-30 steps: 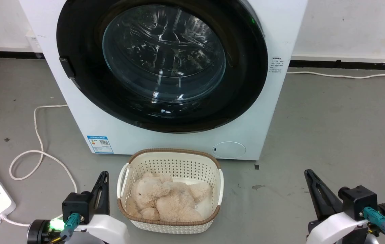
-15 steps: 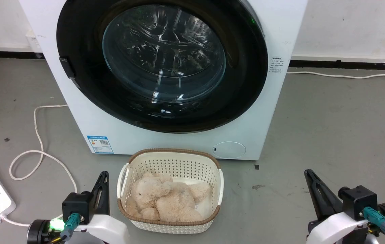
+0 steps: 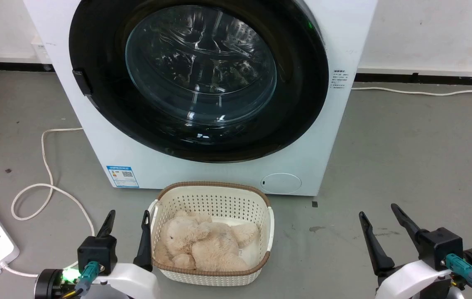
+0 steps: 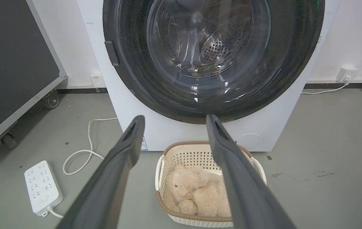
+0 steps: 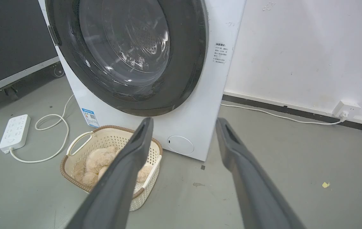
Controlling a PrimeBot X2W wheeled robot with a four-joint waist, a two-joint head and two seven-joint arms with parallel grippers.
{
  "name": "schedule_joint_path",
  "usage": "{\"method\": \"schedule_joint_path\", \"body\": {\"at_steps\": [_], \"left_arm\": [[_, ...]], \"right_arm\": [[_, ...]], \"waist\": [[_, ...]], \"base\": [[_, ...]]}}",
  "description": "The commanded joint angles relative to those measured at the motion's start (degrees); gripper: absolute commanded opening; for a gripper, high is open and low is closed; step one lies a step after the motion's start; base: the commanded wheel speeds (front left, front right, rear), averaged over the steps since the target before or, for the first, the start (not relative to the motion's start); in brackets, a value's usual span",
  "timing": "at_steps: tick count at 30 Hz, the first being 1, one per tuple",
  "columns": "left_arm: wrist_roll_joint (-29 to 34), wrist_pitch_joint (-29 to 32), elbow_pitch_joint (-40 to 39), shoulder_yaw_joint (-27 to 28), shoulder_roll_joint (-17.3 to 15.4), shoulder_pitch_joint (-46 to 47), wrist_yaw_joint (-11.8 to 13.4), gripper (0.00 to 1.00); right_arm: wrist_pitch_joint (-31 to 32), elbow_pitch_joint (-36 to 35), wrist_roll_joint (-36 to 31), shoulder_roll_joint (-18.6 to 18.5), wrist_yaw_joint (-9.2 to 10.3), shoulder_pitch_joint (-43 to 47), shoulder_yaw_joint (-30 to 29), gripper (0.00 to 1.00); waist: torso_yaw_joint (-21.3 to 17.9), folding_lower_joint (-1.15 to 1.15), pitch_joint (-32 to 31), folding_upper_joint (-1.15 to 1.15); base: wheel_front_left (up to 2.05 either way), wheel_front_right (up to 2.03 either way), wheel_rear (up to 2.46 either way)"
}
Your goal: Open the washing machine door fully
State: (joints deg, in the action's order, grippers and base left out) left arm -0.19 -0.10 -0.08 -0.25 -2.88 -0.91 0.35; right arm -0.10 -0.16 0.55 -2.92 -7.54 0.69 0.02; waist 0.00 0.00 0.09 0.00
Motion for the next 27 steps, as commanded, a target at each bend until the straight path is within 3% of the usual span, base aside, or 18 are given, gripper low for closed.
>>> {"method": "schedule_joint_path", "body": {"at_steps": [1, 13, 27], "left_arm": [[-0.3, -0.6, 0.0, -0.2, 0.0, 0.0, 0.1, 1.00], [-1.2, -2.0, -0.8, -1.3, 0.0, 0.8, 0.5, 1.00], [-2.3, -3.7, -2.5, -3.1, 0.0, 2.9, 1.5, 1.00]], "right_arm": [[-0.6, -0.1, 0.5, 0.0, 0.00, 0.1, 0.0, 1.00], [-2.0, -1.4, 1.4, -0.5, 0.01, -0.7, -0.2, 1.00], [-3.0, -2.7, 3.8, -5.1, 0.01, -5.8, -0.2, 1.00]], "waist": [[0.0, 0.00, 0.1, 0.00], [0.5, 0.00, 2.4, 0.00], [1.8, 0.00, 7.0, 0.00]], "base": [[0.00, 0.00, 0.00], [0.00, 0.00, 0.00], [0.00, 0.00, 0.00]]}}
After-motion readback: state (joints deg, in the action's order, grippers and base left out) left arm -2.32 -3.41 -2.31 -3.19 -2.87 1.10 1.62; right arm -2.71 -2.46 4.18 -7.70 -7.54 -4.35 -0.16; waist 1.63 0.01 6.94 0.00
